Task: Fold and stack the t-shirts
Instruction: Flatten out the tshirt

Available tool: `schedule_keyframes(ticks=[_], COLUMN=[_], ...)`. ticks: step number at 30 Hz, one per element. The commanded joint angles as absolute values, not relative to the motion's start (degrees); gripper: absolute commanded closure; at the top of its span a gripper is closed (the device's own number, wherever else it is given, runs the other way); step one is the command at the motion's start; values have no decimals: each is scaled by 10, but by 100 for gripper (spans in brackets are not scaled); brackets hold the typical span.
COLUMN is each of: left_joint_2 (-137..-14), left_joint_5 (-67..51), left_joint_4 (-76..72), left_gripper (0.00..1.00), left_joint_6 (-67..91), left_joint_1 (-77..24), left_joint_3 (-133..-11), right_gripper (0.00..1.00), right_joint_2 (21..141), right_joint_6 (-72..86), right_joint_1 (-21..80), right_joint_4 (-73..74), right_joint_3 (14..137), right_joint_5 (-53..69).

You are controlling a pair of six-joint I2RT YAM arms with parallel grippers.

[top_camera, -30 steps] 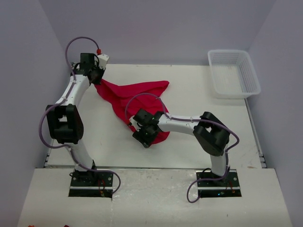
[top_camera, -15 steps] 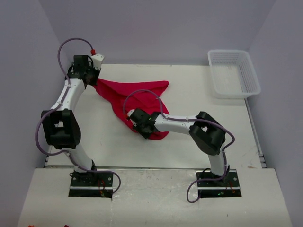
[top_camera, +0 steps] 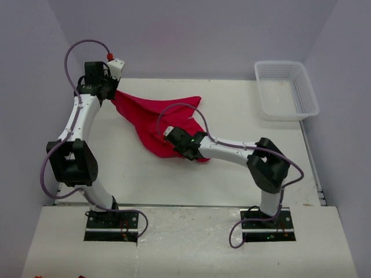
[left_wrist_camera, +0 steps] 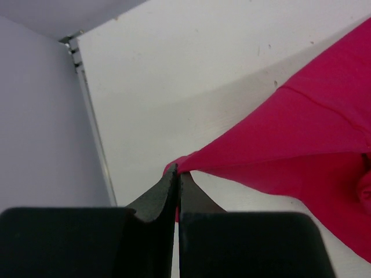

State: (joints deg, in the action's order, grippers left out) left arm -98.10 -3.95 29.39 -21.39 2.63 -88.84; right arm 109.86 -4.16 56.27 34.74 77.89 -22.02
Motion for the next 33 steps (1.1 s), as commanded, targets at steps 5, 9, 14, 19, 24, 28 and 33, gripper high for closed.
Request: schedule_keyframes(ticks=[5, 9, 14, 19, 24, 28, 33], left_joint_2=[-934, -932, -947, -951, -938, -915, -834], left_joint_5=[-5, 14, 30, 36, 27, 22, 42], left_joint_4=[352, 362, 381, 425, 502, 564, 516], left_gripper=[100, 100, 100, 100, 100, 100, 100], left_joint_6=[-277, -287, -277, -258, -309, -347, -347], left_joint_1=[36, 35, 36, 35, 35, 36, 39], left_joint_3=[-1009, -1009, -1049, -1108, -1171, -1213, -1170], right_gripper=[100, 100, 100, 100, 100, 100, 100], right_joint_2=[857, 832, 781, 802, 821, 828, 800], right_joint_6=[-187, -258, -392, -417, -506, -512, -512], right_joint_1=[480, 433, 415, 384, 316, 258, 242], right_joint_4=[236, 180, 124, 212, 236, 266, 269], right_joint_3=[607, 646, 731, 943, 1040, 1107, 1086], right_joint_5=[-359, -349, -302, -303, -345, -345, -370])
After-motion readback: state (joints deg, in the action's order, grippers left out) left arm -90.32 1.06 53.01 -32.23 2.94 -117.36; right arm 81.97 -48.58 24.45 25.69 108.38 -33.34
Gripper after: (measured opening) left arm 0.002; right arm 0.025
